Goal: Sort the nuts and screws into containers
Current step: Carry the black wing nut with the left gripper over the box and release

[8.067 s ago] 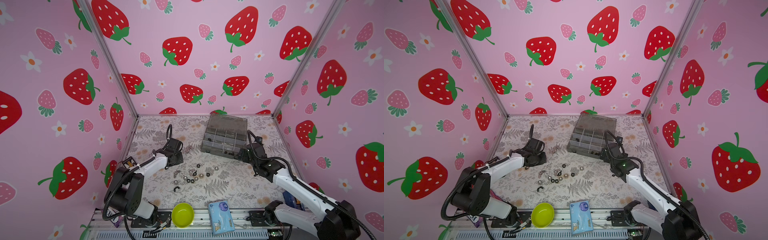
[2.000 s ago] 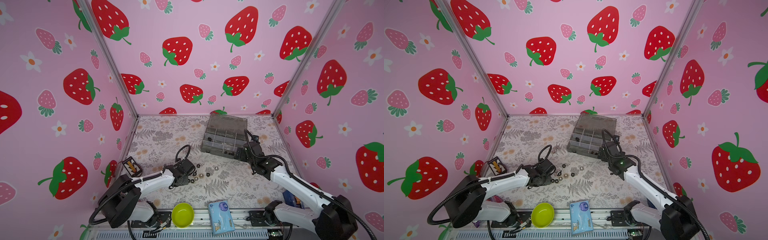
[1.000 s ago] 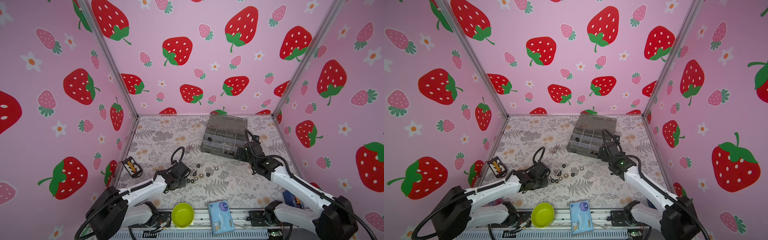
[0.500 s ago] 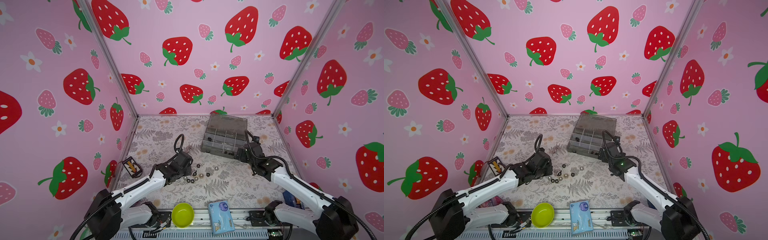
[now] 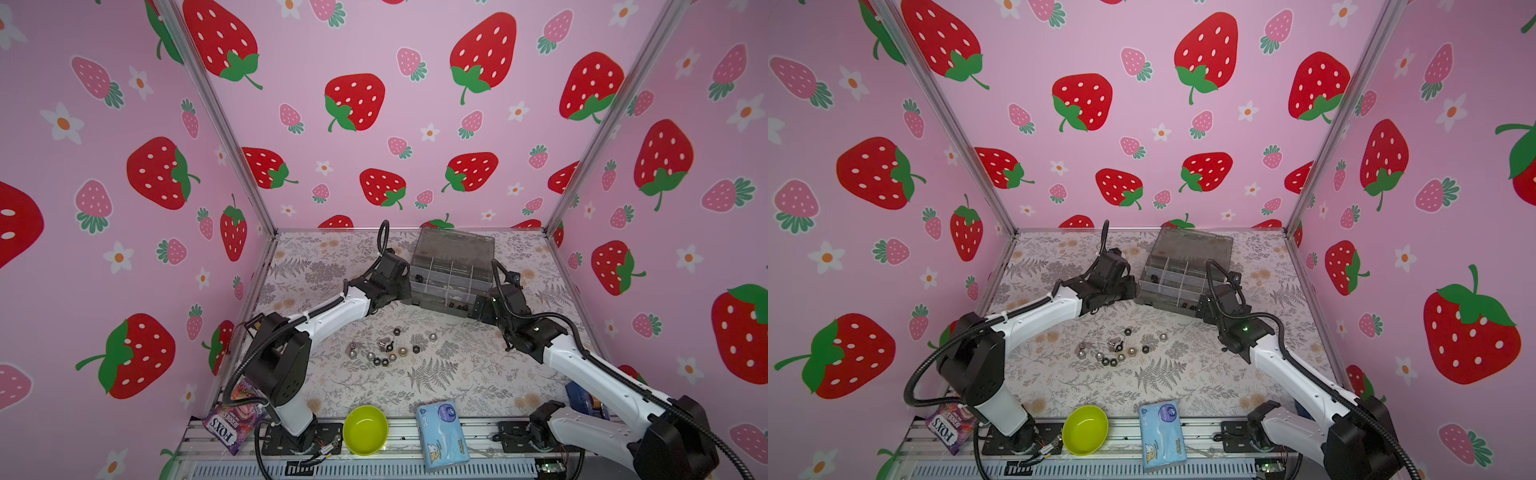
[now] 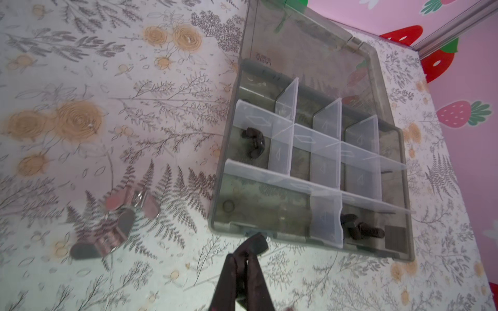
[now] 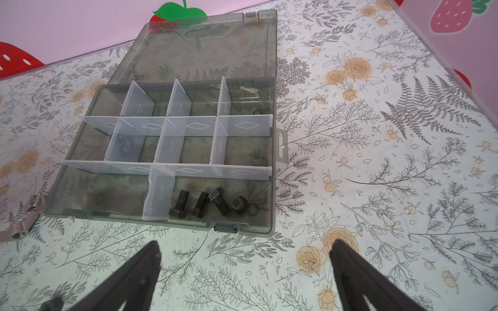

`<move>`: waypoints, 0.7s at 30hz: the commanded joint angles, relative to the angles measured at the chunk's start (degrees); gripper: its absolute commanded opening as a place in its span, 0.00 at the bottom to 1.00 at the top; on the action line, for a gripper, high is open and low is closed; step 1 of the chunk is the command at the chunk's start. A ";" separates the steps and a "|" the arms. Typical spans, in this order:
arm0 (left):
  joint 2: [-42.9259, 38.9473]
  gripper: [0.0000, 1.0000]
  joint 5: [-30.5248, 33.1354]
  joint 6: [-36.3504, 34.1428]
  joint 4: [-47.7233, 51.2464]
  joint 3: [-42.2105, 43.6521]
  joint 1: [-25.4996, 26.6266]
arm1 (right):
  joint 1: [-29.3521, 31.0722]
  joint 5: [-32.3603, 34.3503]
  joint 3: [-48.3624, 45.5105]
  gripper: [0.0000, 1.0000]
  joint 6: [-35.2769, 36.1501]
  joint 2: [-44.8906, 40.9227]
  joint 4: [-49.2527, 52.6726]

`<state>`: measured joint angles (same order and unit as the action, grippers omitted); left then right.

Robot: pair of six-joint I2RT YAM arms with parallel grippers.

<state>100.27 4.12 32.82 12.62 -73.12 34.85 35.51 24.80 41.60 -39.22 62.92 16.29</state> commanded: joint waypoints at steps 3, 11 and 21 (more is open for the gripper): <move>8.65 0.00 -4.07 -3.16 -1.16 -10.93 -1.42 | 0.35 -0.13 0.18 1.00 -1.03 -1.45 -0.63; 20.14 0.00 -7.06 -3.20 1.59 -23.80 -2.84 | 0.44 -0.47 0.41 1.00 -1.53 -1.57 -0.29; 26.35 0.00 -6.80 -1.40 4.96 -30.81 -3.40 | 0.45 -0.98 -0.12 1.00 -1.69 -2.20 -1.18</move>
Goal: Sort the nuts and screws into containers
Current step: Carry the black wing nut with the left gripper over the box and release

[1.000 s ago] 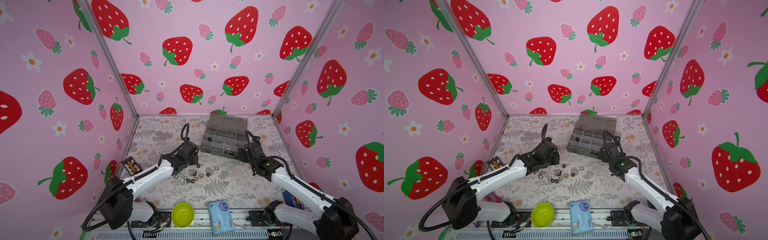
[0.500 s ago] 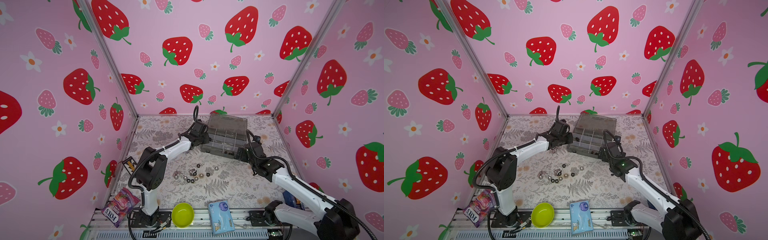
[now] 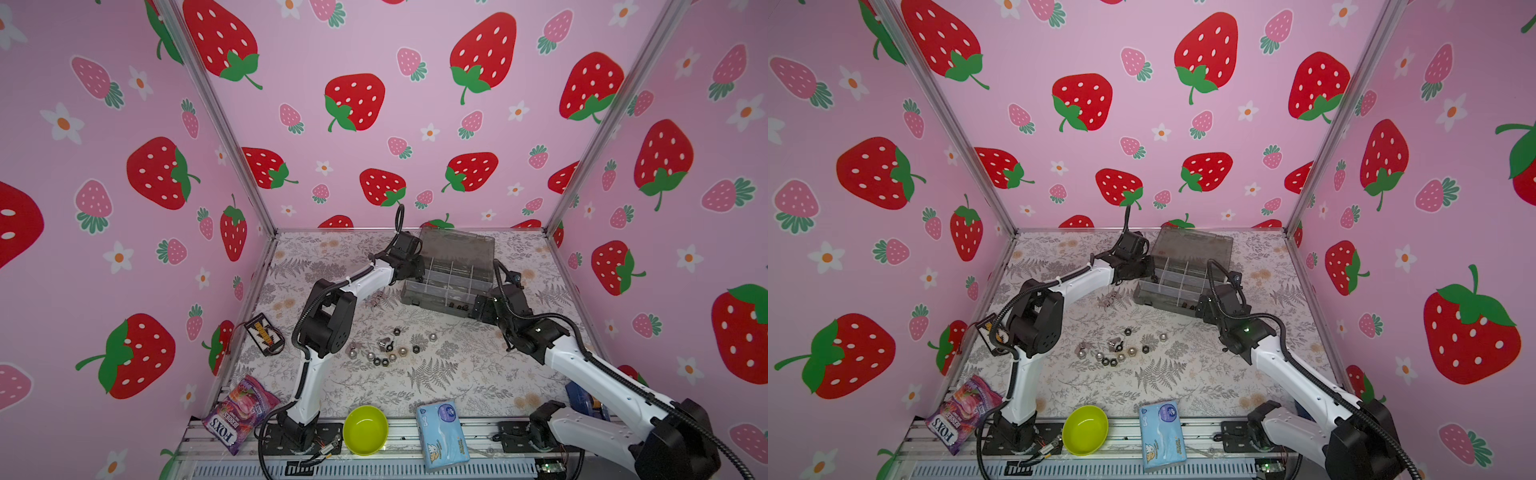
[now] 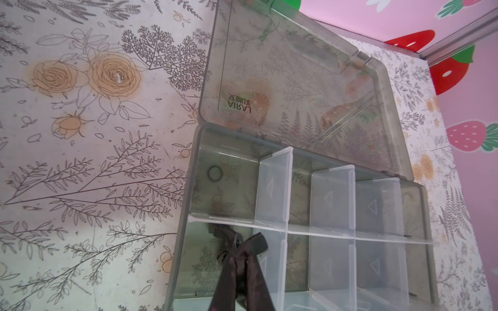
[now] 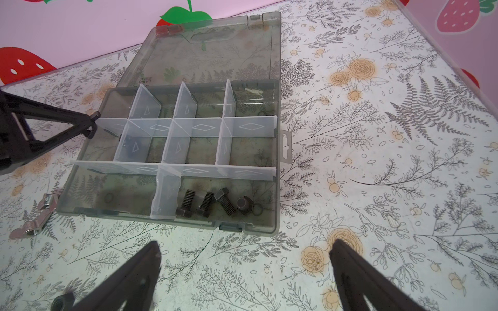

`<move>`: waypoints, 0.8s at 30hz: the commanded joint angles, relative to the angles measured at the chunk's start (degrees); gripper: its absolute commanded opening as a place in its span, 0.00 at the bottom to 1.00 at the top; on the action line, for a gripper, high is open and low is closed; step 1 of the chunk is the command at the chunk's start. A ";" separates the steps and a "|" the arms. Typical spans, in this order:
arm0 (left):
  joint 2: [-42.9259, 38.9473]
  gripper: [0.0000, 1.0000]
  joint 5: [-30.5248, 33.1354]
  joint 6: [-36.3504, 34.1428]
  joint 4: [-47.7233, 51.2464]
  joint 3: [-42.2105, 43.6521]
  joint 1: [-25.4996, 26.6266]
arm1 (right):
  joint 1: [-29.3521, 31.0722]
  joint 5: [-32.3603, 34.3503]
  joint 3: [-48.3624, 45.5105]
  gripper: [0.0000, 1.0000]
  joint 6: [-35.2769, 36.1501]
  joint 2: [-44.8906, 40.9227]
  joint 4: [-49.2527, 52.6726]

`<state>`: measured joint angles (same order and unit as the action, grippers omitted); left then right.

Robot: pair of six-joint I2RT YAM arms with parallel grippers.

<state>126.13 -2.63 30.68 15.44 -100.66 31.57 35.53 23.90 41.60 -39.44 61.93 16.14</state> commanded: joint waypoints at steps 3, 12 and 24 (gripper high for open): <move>1.66 0.00 0.06 1.05 3.59 -4.73 -0.16 | 0.43 -0.26 -0.19 1.00 -1.36 -1.28 -0.80; 1.42 0.14 1.21 2.28 3.06 -3.23 -0.13 | 1.45 -1.14 -0.56 1.00 -0.19 -1.58 -1.24; -8.30 0.34 1.23 3.28 -0.63 4.58 0.07 | 4.33 -2.51 0.48 0.98 -0.53 0.43 -0.18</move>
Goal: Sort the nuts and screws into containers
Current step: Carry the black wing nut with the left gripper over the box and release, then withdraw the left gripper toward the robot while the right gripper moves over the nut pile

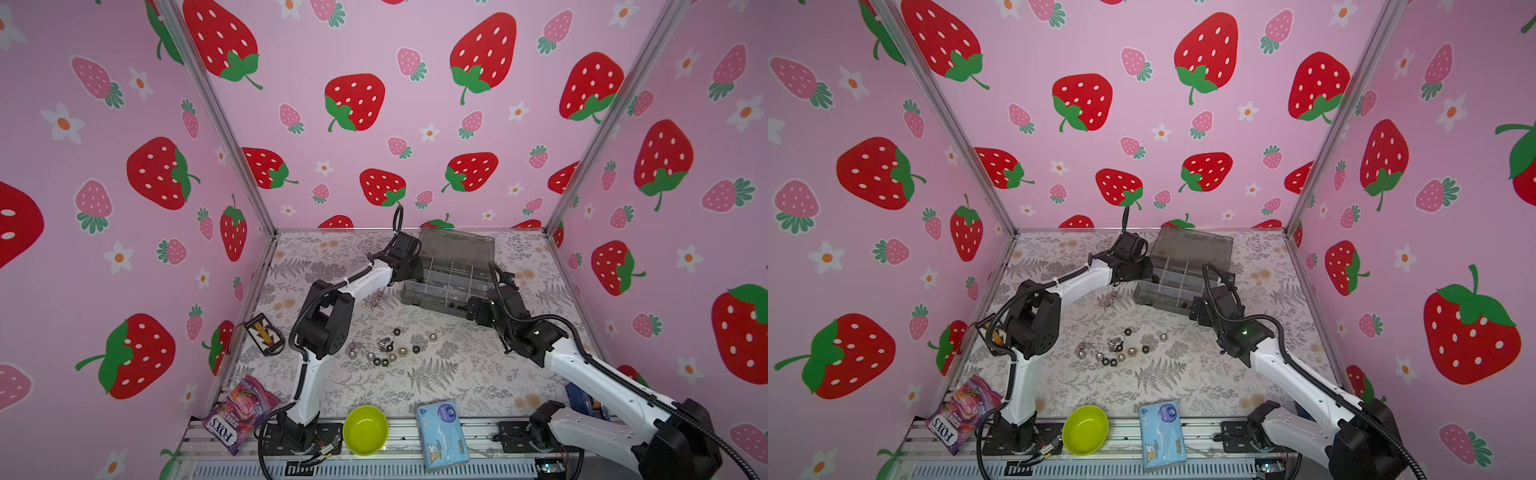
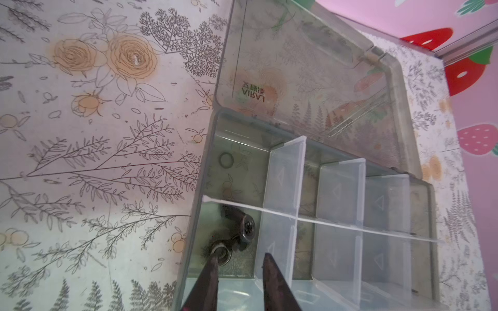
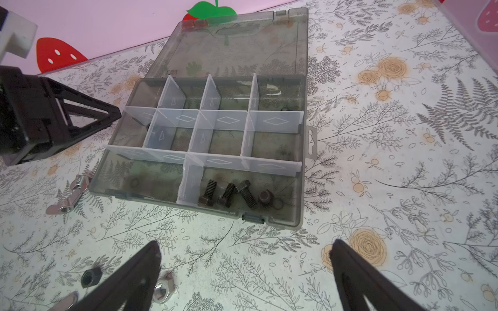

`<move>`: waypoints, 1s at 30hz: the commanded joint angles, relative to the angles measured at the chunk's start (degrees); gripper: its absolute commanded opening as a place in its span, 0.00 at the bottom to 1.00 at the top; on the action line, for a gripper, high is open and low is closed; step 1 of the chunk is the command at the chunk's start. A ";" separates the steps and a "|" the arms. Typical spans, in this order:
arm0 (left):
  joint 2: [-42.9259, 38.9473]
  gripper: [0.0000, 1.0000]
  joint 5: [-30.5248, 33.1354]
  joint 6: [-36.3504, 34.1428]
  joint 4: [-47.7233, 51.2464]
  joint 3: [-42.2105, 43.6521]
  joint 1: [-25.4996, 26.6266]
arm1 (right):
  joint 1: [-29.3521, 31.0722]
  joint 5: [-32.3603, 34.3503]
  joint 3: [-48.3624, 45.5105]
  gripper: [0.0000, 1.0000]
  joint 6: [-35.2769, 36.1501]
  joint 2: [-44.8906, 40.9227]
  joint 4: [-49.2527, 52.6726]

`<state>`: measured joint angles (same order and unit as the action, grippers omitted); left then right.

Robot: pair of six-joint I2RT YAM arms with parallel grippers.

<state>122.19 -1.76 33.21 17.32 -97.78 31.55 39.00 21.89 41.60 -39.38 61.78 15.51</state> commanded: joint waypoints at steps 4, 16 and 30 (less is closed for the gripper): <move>-11.59 0.40 1.92 3.00 -6.58 10.22 0.13 | 3.95 -0.71 0.82 0.95 -1.51 1.66 0.23; -38.36 0.99 14.19 8.74 -6.83 37.66 -0.63 | 19.60 -0.61 7.74 0.85 -3.55 16.30 -0.54; -66.33 0.99 28.73 18.69 4.46 60.71 -3.62 | 29.11 -6.37 18.20 0.60 -0.72 35.34 -7.09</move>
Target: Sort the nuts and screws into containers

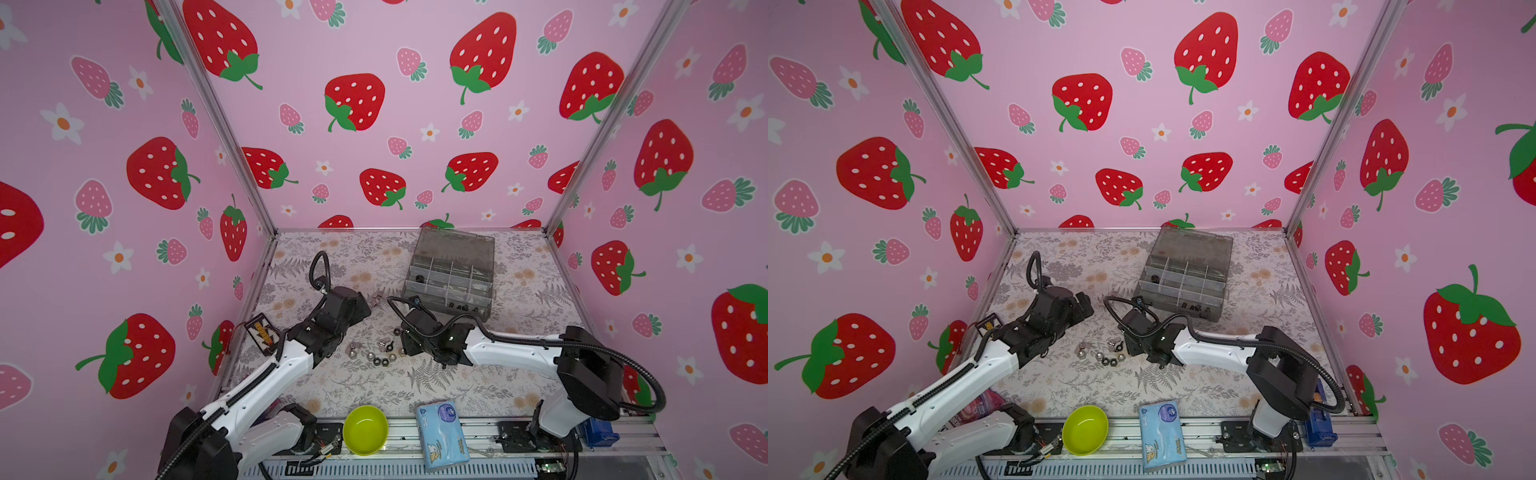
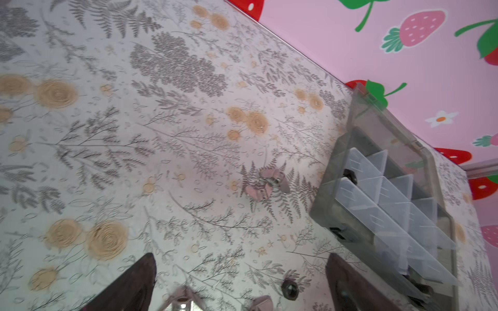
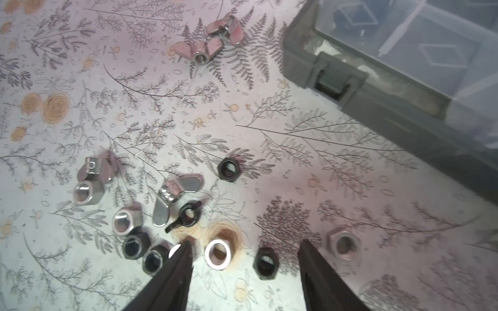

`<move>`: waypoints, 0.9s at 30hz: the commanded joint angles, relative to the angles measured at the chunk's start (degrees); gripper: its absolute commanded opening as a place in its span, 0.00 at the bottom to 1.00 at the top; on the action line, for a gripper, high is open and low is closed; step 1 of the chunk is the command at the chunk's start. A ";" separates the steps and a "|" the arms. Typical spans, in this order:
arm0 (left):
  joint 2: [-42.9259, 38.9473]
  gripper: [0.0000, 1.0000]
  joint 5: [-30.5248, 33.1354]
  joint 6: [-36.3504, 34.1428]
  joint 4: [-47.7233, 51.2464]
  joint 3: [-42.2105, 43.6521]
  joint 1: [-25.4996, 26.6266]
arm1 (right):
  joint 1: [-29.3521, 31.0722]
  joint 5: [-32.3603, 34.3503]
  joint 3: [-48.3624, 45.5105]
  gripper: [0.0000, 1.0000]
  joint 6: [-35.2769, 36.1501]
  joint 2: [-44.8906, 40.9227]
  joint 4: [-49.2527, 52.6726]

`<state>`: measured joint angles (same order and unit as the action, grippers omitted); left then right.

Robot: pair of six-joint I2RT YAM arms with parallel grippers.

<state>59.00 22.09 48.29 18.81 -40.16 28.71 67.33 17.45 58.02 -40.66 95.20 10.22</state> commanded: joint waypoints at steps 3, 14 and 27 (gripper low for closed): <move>-6.73 0.99 5.07 4.48 2.37 6.80 -1.52 | 0.87 -4.57 2.36 0.55 0.94 3.88 -3.61; -8.03 0.99 3.47 5.30 2.73 9.82 -3.63 | 0.78 -7.73 3.83 0.41 1.71 8.19 -5.26; -8.61 0.99 3.32 6.99 2.52 10.96 -4.43 | -1.76 -12.04 4.64 0.37 3.31 11.07 -7.69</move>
<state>51.13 23.92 54.06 20.88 -30.17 24.82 66.15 6.72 61.80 -37.82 104.88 3.62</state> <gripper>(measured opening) 0.993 0.370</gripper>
